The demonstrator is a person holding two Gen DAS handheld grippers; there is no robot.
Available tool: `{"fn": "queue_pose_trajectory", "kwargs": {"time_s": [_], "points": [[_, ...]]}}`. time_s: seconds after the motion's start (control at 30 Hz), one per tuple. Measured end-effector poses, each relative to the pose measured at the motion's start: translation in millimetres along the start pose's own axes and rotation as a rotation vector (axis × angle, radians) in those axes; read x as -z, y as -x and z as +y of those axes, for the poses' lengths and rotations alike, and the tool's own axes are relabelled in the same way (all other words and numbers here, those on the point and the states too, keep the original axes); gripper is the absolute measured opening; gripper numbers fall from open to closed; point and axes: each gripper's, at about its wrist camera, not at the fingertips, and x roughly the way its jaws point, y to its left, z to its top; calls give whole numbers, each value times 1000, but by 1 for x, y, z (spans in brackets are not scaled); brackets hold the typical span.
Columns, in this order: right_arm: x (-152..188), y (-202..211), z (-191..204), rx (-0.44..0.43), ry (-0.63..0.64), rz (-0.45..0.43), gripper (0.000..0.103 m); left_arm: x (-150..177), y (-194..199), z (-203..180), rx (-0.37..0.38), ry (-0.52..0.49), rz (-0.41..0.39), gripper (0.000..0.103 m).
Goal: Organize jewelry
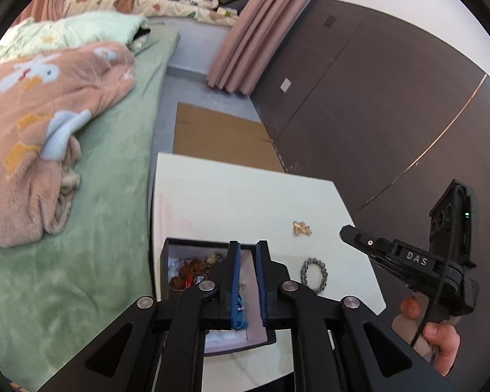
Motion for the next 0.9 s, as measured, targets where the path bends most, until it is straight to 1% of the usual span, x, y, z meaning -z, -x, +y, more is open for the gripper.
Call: {"fn": "queue_pose_trajectory", "kwargs": {"time_s": [0.03,0.07,0.1,0.13,0.4,0.8,0.87,0.9], "points": [[3,-1,3,-10,9,4,6,0,-2,2,-6,5,9,31],[4,-2,7,-23,21,9,6,1,-2,4,-12,10,10,50],[7,-5,13,-35,35,16,6,1,0,6,-14,19,2,57],[8,-7,16,-40,42,22,6,1,2,8,-13,28,-11,60],[20,-24,43,-96,117,68,6,-6,5,18,-19,64,-25,60],[37,-45,59,-112,161,146,7,-8,6,21,-27,61,-34,60],[37,-46,62,-121,168,158,15,-8,7,20,-28,60,-36,60],[38,-45,62,-114,171,161,31,-8,8,20,-29,60,-36,60]]}}
